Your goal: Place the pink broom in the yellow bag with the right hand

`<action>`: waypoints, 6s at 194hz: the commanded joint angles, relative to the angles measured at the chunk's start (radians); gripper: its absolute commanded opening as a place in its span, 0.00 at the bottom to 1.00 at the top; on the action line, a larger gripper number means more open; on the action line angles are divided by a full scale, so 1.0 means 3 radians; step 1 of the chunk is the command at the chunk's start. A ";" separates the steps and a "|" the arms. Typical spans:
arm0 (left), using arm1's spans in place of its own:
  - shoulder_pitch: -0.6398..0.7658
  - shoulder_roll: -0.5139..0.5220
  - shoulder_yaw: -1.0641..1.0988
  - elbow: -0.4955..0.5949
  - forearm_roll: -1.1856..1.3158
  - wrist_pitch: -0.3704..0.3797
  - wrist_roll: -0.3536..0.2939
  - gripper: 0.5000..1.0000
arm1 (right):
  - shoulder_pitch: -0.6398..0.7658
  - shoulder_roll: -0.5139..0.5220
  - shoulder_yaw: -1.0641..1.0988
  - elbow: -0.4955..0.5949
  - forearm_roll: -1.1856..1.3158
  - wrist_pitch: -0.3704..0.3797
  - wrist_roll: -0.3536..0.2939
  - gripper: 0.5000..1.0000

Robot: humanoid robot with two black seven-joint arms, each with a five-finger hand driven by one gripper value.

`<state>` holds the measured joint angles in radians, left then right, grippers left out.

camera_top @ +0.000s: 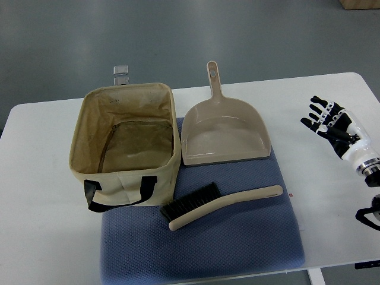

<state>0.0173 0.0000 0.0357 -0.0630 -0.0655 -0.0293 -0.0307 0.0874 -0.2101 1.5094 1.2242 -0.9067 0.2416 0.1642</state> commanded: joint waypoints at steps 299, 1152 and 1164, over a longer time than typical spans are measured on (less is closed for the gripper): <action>0.0009 0.0000 -0.0012 -0.0061 0.0009 0.0000 0.0000 1.00 | 0.0015 -0.0061 -0.0010 -0.0184 -0.0025 0.0095 0.0373 0.90; 0.0009 0.0000 -0.0012 -0.0061 0.0009 0.0000 0.0000 1.00 | 0.2664 -0.1657 -0.4382 0.0874 -0.2203 -0.0289 0.0368 0.90; 0.0009 0.0000 -0.0012 -0.0061 0.0009 0.0000 0.0000 1.00 | 0.2654 -0.1636 -0.4397 0.0874 -0.2239 -0.0289 0.0343 0.90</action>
<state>0.0200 0.0000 0.0322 -0.0813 -0.0629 -0.0290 -0.0307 0.8881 -0.7120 0.1974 1.4836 -1.5670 0.1504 0.2760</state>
